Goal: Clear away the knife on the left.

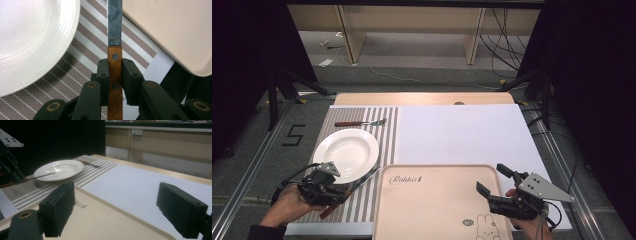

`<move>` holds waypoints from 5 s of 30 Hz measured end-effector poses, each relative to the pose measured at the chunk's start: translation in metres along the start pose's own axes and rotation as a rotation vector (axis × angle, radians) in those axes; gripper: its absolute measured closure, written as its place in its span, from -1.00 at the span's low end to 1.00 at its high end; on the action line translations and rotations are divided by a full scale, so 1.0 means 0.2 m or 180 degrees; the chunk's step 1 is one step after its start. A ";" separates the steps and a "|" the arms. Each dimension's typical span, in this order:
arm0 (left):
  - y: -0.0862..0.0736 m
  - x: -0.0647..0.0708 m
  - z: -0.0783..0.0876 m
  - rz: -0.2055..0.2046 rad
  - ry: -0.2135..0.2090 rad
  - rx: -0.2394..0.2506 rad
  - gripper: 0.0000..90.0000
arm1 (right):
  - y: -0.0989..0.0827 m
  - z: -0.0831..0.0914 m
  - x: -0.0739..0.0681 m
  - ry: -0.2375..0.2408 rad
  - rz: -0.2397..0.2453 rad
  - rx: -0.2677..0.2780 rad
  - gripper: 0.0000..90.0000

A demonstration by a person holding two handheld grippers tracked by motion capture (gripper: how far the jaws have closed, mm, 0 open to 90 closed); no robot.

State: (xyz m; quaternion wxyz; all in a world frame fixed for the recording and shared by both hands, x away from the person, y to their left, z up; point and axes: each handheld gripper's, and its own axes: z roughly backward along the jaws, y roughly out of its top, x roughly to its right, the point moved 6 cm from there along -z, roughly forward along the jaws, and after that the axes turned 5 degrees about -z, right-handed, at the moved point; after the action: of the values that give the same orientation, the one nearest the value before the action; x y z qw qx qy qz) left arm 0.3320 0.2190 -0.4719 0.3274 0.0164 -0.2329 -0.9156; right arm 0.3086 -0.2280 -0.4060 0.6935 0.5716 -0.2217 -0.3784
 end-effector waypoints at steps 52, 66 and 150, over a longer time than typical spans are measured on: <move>0.32 0.34 -0.12 0.0096 -0.0346 0.0529 0.71 | 0.00 0.00 0.00 -0.0012 0.0010 0.0009 -0.64; 0.38 0.45 -0.23 0.0000 -0.0454 0.0390 0.71 | 0.00 0.00 0.00 -0.0017 0.0018 0.0007 -0.63; 0.50 0.71 -0.57 -0.0875 -0.0237 0.0024 0.99 | 0.00 0.01 -0.01 0.0005 0.0056 -0.0001 -0.63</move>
State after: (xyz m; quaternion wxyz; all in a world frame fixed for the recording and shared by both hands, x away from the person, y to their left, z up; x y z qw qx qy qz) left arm 0.2998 0.0178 -0.5118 0.1899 0.0153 -0.2440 -0.9509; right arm 0.3069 -0.2273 -0.4054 0.6970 0.5698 -0.2262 -0.3718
